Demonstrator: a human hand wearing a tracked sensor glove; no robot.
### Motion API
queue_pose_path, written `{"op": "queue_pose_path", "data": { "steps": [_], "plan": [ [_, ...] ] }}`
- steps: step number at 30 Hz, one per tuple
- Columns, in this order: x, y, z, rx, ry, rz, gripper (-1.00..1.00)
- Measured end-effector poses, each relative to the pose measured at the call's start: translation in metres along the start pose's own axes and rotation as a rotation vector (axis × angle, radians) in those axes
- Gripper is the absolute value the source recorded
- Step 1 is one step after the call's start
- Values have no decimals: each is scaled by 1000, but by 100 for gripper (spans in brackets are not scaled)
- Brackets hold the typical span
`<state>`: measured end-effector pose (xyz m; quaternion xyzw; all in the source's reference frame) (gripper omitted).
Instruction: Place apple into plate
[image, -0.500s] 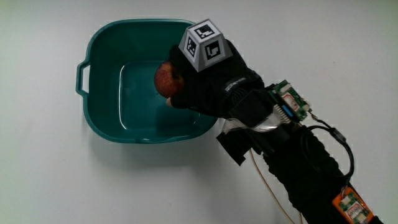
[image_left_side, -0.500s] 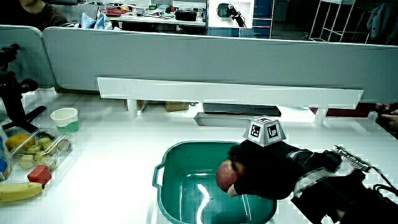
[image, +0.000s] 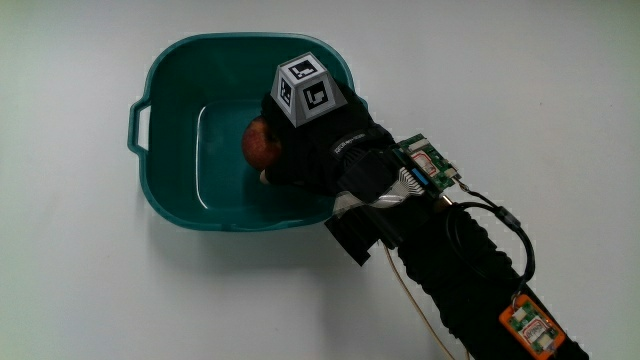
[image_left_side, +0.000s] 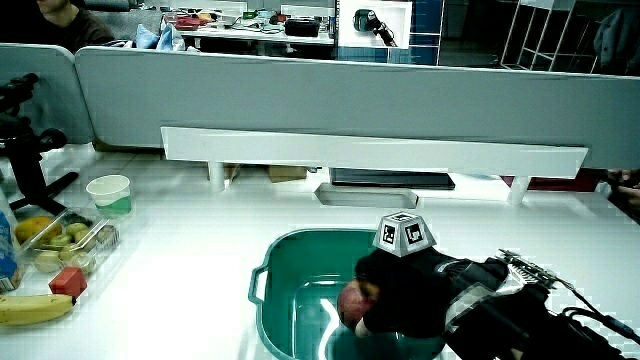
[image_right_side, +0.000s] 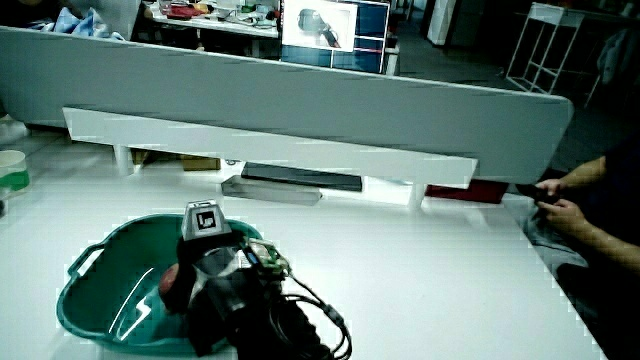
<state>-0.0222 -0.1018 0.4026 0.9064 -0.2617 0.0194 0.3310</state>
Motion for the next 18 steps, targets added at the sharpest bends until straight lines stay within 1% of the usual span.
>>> {"op": "queue_pose_path", "data": {
  "steps": [1,2,3,4,5,6,8,10,11,12,14,15,16,17,18],
  "plan": [
    [1,4,-4,-32,9,5,0],
    [0,4,-4,-39,25,16,0],
    [0,6,-7,-28,19,4,0],
    [0,8,-8,-36,17,-1,0],
    [-1,8,-9,-42,20,9,0],
    [-2,9,-11,-37,15,7,0],
    [-2,13,-14,-57,5,-8,0],
    [-1,15,-18,-69,14,-8,0],
    [0,16,-20,-73,7,-20,0],
    [1,17,-23,-87,10,-18,0],
    [5,18,-26,-87,16,-34,0],
    [6,17,-25,-80,36,-29,0],
    [6,17,-25,-79,36,-29,0],
    [5,16,-22,-78,24,-35,0],
    [6,19,-25,-109,35,-33,0]
  ]
}}
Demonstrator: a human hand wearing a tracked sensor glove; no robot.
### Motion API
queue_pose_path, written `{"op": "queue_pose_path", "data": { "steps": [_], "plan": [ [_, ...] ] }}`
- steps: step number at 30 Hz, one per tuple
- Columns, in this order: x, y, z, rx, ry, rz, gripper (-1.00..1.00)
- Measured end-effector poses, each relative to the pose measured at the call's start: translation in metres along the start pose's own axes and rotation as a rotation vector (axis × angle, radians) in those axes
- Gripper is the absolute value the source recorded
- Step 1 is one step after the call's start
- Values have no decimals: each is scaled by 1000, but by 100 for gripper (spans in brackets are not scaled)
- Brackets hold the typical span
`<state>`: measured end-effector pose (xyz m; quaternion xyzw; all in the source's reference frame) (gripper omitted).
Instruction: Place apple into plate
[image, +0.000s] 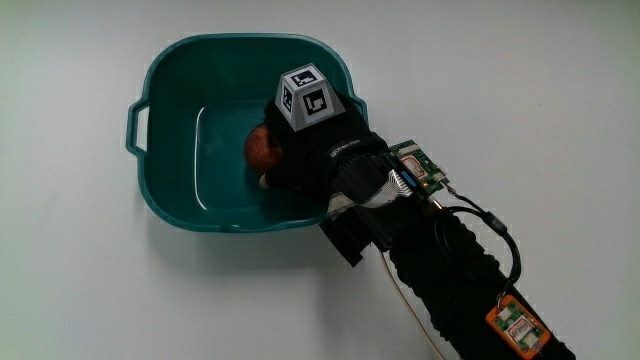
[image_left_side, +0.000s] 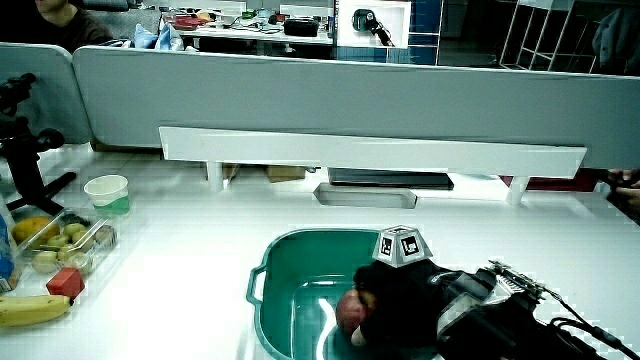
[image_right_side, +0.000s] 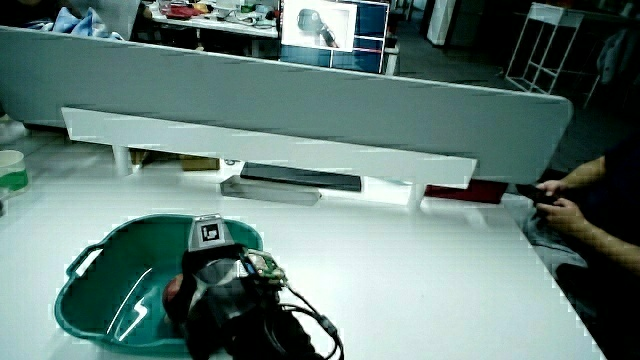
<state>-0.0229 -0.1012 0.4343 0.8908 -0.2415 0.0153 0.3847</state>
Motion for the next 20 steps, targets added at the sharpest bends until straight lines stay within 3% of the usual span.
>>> {"op": "queue_pose_path", "data": {
  "steps": [5,9,11,15,17,19,20],
  "plan": [
    [0,0,-3,-15,1,-8,0],
    [6,2,-9,-42,23,-27,-24],
    [6,-5,-4,-7,52,-10,-35],
    [1,-27,11,48,113,59,-59],
    [-7,-41,19,74,117,104,-71],
    [-18,-61,27,146,100,155,-82],
    [-23,-68,27,137,124,183,-88]
  ]
}}
